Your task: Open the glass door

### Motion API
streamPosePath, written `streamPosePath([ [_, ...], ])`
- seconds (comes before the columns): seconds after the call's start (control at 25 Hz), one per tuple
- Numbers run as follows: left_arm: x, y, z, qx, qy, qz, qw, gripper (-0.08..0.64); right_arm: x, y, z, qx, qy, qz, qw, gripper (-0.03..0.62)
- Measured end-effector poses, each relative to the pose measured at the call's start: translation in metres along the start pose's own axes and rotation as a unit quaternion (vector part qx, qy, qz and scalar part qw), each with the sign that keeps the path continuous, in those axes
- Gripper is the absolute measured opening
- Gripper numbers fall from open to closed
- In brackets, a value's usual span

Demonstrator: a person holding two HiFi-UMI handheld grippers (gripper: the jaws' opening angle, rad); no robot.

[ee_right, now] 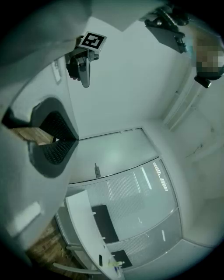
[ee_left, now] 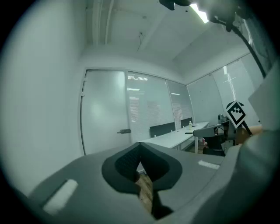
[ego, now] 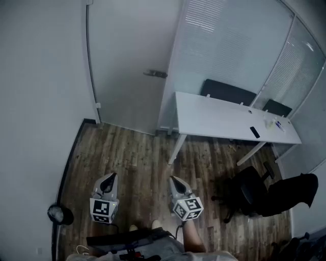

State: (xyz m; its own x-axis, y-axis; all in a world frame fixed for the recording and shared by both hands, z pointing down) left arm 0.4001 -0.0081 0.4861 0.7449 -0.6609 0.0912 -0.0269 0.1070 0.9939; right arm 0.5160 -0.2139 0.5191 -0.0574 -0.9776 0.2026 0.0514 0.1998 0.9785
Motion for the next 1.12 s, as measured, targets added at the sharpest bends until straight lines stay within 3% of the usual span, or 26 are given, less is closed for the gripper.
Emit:
streamPosePath([
  [0.64,-0.019,0.005,-0.003,-0.002,-0.013,0.001,0.9999,0.003,-0.017,0.004,0.023,-0.006,-0.023,-0.007,1.0,0.002],
  [1.12,-0.074,0.004,-0.017,0.011,-0.022,-0.004,0.9997,0.003,-0.07,0.005,0.071,-0.005,-0.046,-0.011,0.999,0.002],
])
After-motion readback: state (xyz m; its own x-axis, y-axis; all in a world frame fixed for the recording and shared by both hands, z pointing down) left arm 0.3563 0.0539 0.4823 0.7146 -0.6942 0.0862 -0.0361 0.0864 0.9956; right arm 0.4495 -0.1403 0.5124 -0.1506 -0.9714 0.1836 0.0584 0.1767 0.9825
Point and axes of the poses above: the fingertips, and each gripper's own axes: z forward along the fingers, x to its right, y out of its underside, the point moved 1 cm from there along -z, backward along the fingers, and after that the axes turned 7 degrees about -y, right-handed, at the moved point
